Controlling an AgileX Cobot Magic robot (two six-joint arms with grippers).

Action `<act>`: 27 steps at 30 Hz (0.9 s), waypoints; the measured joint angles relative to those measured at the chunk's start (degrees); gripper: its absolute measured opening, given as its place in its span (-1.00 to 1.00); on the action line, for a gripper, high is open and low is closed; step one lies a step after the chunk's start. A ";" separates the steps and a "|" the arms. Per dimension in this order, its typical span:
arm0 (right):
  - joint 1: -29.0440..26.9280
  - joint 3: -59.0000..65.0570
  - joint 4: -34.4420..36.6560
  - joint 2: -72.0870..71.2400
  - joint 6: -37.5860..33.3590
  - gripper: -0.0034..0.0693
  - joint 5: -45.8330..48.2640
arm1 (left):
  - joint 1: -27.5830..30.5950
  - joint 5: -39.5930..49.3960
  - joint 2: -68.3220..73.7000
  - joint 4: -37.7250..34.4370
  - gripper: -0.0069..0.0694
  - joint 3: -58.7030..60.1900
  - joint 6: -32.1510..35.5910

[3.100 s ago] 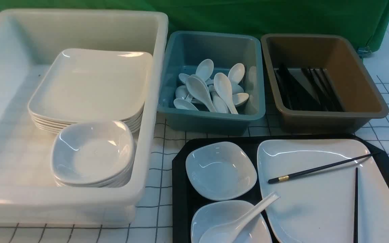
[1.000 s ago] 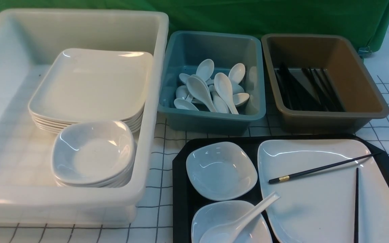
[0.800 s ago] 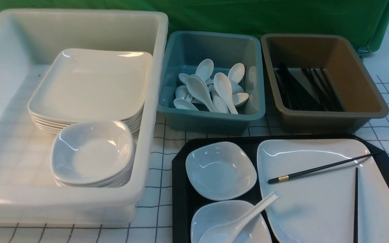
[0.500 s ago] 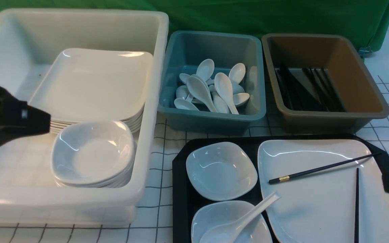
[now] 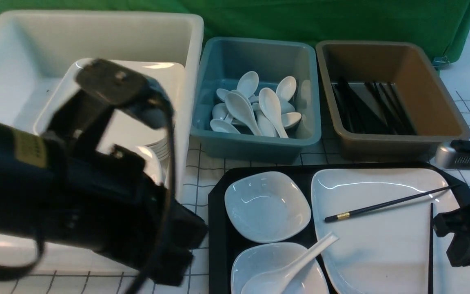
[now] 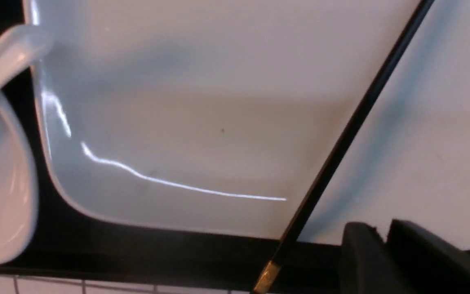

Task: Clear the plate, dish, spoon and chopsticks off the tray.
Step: Use the right arm to grab a chopstick from the plate

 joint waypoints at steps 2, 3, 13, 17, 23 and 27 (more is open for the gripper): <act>-0.05 0.00 0.24 1.20 0.22 -0.38 -0.78 | -3.27 -2.54 1.81 0.29 -0.83 0.00 -0.26; -0.11 0.00 0.49 2.96 0.28 -0.20 -1.54 | -6.59 -5.38 4.43 0.51 -0.83 -0.07 -0.28; -0.12 0.00 0.88 11.27 0.84 0.19 -5.56 | -14.18 -12.33 17.93 1.22 -0.83 -6.85 1.95; -0.17 -0.02 0.88 13.62 1.85 0.19 -6.64 | -14.18 -13.85 19.81 1.22 -0.83 -7.87 4.77; -0.17 -0.52 0.75 15.62 1.85 -0.12 -6.64 | -14.18 -14.51 20.26 1.22 -0.83 -7.93 5.76; -0.17 -0.56 0.80 15.85 1.85 -0.66 -5.82 | -14.18 -14.63 20.28 1.22 -0.82 -7.93 5.76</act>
